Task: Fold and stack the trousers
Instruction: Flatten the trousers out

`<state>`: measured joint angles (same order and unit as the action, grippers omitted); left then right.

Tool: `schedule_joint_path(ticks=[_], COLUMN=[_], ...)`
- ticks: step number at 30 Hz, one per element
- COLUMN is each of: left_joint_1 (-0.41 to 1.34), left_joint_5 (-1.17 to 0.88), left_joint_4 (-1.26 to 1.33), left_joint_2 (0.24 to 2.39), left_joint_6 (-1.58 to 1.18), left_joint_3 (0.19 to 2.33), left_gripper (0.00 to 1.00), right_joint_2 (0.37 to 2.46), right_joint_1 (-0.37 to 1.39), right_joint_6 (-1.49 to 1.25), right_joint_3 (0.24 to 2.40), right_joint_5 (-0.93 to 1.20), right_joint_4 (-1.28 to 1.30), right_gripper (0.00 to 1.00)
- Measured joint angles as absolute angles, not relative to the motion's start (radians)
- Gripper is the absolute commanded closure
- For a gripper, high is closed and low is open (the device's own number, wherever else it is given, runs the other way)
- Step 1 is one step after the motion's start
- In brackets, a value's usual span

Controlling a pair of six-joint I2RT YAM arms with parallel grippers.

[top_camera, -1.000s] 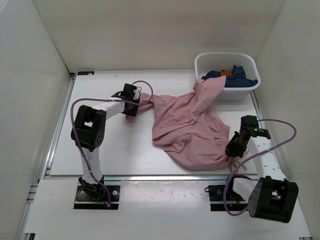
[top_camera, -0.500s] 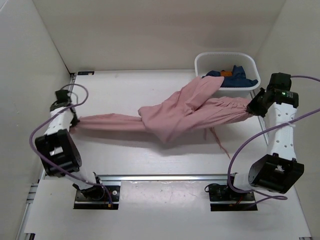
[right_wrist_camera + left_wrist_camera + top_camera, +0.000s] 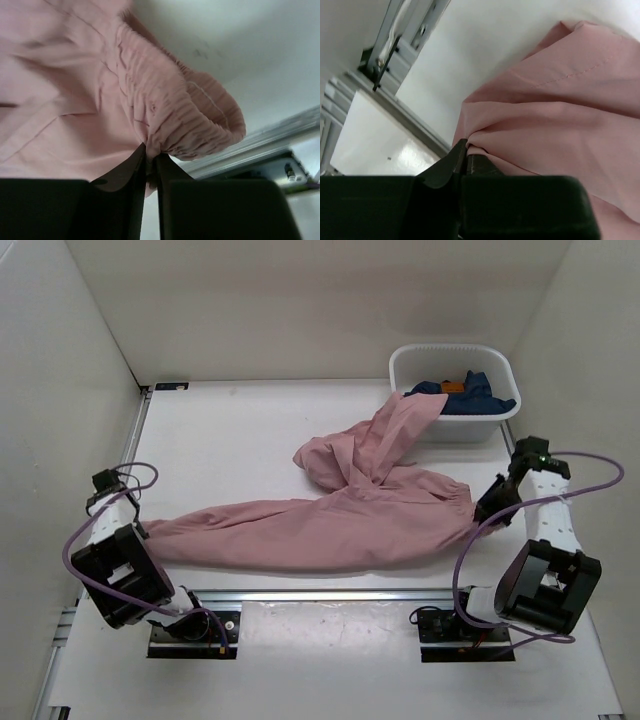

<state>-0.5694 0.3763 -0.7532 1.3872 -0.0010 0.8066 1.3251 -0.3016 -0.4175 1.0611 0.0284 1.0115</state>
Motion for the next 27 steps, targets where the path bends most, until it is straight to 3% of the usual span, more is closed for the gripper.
schedule_joint_path(ticks=[2,4,5,6,8,10,12,17,22,24,27], left_joint_1=[-0.59,-0.607,-0.614,-0.619,-0.624,-0.636,-0.656,-0.715,-0.708,-0.694,-0.676], left_joint_5=[0.386,0.39,0.39,0.388,0.385,0.383,0.381,0.293,0.185,0.159,0.113], left_joint_4=[-0.766,-0.783,-0.793,-0.81,-0.849,-0.872,-0.907,-1.008,-0.933,-0.89,-0.828], left_joint_2=[1.369,1.358,1.349,1.339,1.314,1.299,1.3,1.353,1.457,1.501,1.543], left_joint_6=[0.0,0.001,0.002,0.001,0.002,0.004,0.004,0.001,0.002,0.001,0.001], left_joint_3=[0.784,0.784,0.785,0.786,0.784,0.772,0.77,0.936,1.086,1.087,1.087], left_gripper=[0.85,0.76,0.67,0.52,0.41,0.28,0.23,0.2,0.16,0.14,0.09], right_joint_2=[1.306,1.292,1.278,1.259,1.206,1.156,1.126,1.095,1.181,1.229,1.271], right_joint_1=[-0.308,-0.312,-0.313,-0.313,-0.314,-0.314,-0.314,-0.314,-0.314,-0.314,-0.319], right_joint_6=[-0.415,-0.414,-0.414,-0.42,-0.421,-0.434,-0.452,-0.522,-0.595,-0.614,-0.637], right_joint_3=[0.989,0.98,0.98,0.98,0.961,0.922,0.903,0.907,0.823,0.776,0.721], right_joint_5=[0.028,0.022,0.014,0.009,-0.004,-0.022,-0.05,-0.109,-0.104,-0.103,-0.107], right_joint_4=[1.026,1.039,1.038,1.039,1.029,1.031,1.054,1.047,0.899,0.852,0.814], right_gripper=[0.85,0.81,0.46,0.3,0.17,0.15,0.15,0.15,0.18,0.25,0.59])
